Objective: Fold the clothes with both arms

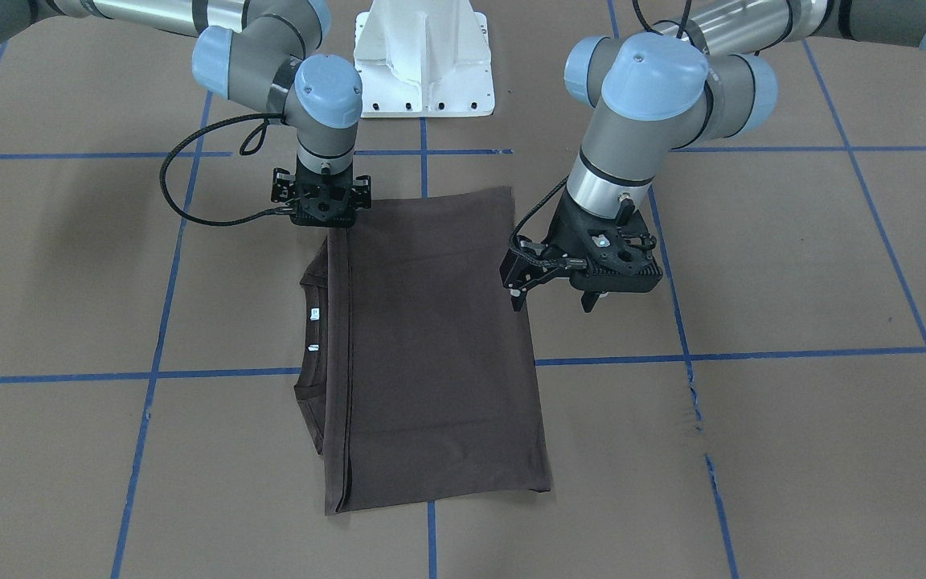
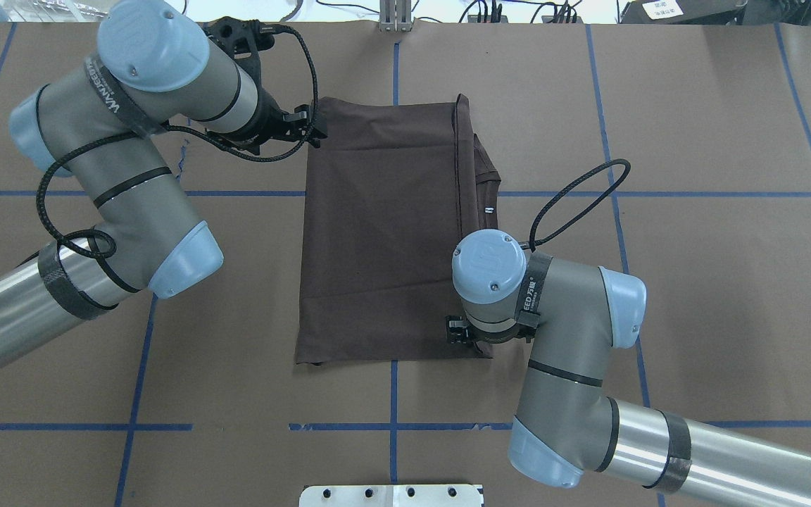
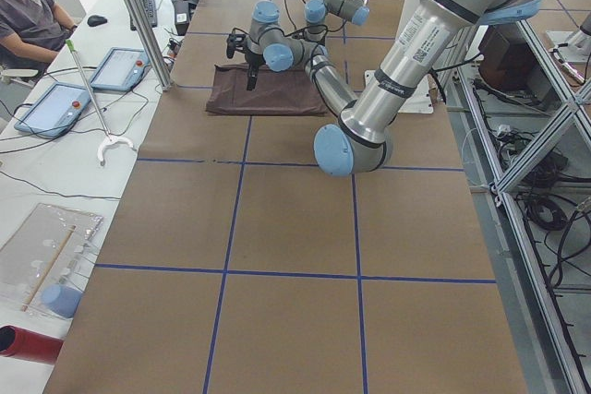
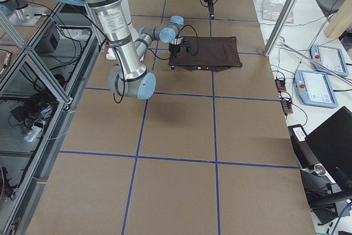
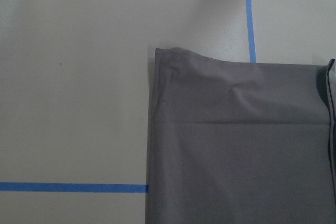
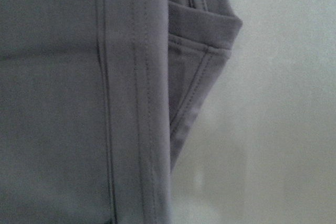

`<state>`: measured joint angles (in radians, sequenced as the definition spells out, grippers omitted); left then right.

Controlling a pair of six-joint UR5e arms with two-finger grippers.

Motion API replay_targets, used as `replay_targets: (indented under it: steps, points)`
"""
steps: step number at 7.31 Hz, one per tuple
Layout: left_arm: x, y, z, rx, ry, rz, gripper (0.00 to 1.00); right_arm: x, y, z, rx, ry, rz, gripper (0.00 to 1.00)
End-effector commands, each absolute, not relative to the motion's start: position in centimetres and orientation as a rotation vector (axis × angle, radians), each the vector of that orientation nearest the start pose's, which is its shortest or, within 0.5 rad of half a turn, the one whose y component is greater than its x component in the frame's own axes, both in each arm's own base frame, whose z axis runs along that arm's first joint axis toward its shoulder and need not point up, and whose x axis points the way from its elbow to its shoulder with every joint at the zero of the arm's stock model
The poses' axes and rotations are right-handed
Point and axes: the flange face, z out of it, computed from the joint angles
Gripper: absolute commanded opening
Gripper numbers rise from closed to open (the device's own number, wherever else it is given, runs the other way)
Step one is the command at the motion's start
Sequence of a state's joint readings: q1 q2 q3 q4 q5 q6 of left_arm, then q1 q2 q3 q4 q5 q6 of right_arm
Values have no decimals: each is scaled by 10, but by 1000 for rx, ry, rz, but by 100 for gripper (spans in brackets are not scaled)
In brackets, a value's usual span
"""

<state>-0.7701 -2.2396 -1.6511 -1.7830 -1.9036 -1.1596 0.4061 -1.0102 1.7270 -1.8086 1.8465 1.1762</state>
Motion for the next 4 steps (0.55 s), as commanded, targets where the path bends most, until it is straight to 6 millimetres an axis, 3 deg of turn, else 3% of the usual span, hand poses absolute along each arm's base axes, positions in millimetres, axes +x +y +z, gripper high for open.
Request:
replay_targets:
  steps: [1,4]
  points:
    - [423,-551,204,274,958,-170,100,-552,-364,304,-62,-532,-51,100]
    - [424,-551,204,273,958,-169,100,-543,-373,314,-62,-518,-38,100]
